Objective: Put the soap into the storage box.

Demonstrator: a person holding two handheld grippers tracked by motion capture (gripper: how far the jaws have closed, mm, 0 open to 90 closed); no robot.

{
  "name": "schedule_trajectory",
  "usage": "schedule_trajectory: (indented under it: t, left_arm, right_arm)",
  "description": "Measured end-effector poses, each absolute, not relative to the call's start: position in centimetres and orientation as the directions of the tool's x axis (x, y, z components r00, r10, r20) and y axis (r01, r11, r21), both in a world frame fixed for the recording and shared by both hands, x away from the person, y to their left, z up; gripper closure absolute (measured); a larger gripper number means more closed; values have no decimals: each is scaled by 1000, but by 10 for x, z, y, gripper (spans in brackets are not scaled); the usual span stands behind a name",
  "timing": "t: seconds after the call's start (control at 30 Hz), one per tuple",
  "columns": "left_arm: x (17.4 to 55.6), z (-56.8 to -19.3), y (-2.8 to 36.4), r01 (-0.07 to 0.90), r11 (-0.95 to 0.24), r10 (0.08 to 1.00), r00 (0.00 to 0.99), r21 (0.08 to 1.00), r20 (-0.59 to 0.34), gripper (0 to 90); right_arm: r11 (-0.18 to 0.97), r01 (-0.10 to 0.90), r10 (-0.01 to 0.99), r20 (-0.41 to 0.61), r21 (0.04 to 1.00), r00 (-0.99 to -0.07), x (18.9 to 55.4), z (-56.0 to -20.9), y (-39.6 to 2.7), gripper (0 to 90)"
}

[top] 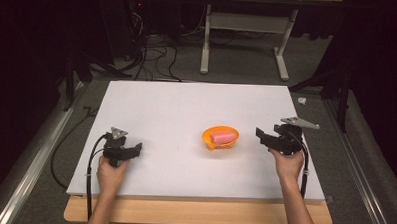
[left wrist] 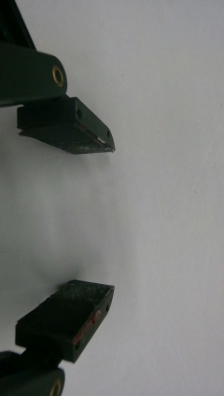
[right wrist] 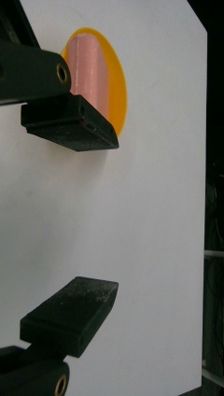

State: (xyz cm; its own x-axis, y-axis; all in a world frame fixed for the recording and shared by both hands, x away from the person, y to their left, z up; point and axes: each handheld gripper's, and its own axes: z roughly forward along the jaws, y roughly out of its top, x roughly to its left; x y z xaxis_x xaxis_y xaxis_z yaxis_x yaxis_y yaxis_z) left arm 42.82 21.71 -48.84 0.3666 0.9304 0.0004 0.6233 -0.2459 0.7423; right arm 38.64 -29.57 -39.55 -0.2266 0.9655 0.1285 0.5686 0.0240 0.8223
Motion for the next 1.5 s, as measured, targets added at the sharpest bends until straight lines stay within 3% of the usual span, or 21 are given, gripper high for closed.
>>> schedule_trajectory:
  t: [0.87, 1.5]
  left_arm:
    - [428, -488, 217, 624, -244, 931, 366, 743, -1, 265]
    - [428, -488, 217, 624, -245, 931, 366, 742, -1, 265]
  right_arm:
    - [17, 599, 981, 103, 801, -165, 381, -421, -317, 269]
    - [67, 659, 993, 14, 749, -118, 385, -456, -323, 265]
